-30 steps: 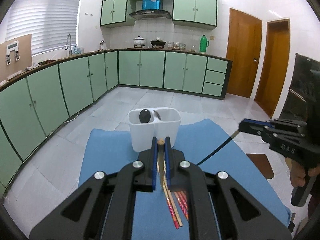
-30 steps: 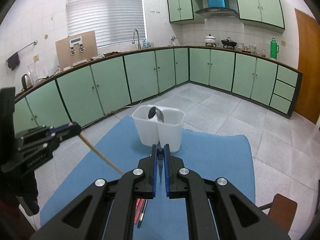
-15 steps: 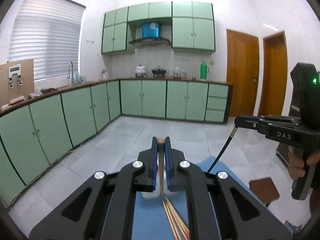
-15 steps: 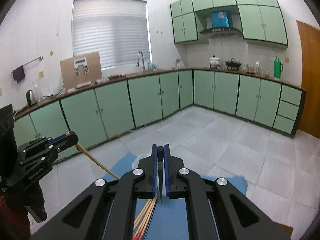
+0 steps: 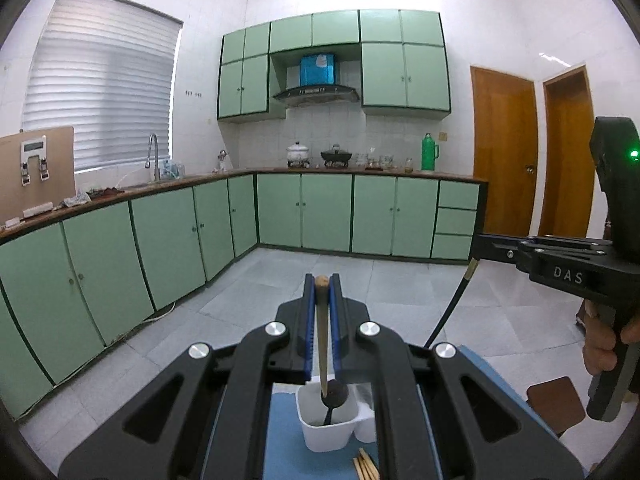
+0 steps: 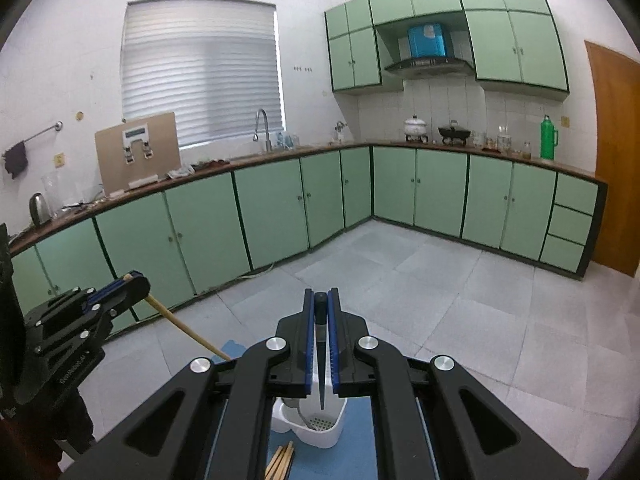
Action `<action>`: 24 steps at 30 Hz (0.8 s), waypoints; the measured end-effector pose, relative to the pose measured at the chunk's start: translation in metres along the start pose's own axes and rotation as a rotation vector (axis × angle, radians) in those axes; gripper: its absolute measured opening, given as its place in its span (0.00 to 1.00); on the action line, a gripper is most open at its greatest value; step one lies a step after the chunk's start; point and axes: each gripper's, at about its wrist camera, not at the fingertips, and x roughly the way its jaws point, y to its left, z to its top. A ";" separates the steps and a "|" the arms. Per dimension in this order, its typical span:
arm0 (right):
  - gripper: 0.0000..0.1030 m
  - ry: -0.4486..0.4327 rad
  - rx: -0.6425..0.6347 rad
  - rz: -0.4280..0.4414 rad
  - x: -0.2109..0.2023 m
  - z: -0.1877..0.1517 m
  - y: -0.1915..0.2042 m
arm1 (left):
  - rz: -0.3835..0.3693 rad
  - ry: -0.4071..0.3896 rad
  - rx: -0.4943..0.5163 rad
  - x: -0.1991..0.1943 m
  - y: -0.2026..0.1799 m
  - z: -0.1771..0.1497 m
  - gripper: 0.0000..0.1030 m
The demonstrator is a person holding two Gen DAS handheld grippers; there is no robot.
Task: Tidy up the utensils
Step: 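Lift both chopsticks and insert them upright into the white holder, then open both tools and withdraw them back toward the remaining chopsticks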
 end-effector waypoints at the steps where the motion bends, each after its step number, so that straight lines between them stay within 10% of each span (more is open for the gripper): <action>1: 0.06 0.016 0.006 -0.001 0.010 -0.005 -0.002 | 0.002 0.016 0.002 0.012 0.000 -0.005 0.06; 7: 0.09 0.099 0.019 0.004 0.040 -0.025 -0.005 | -0.027 0.115 -0.013 0.042 0.007 -0.029 0.07; 11: 0.30 0.095 0.009 -0.027 0.034 -0.035 -0.008 | -0.028 0.127 -0.019 0.036 0.011 -0.038 0.29; 24: 0.83 0.041 0.098 -0.137 -0.055 -0.115 -0.020 | -0.007 0.224 -0.056 -0.040 0.010 -0.110 0.56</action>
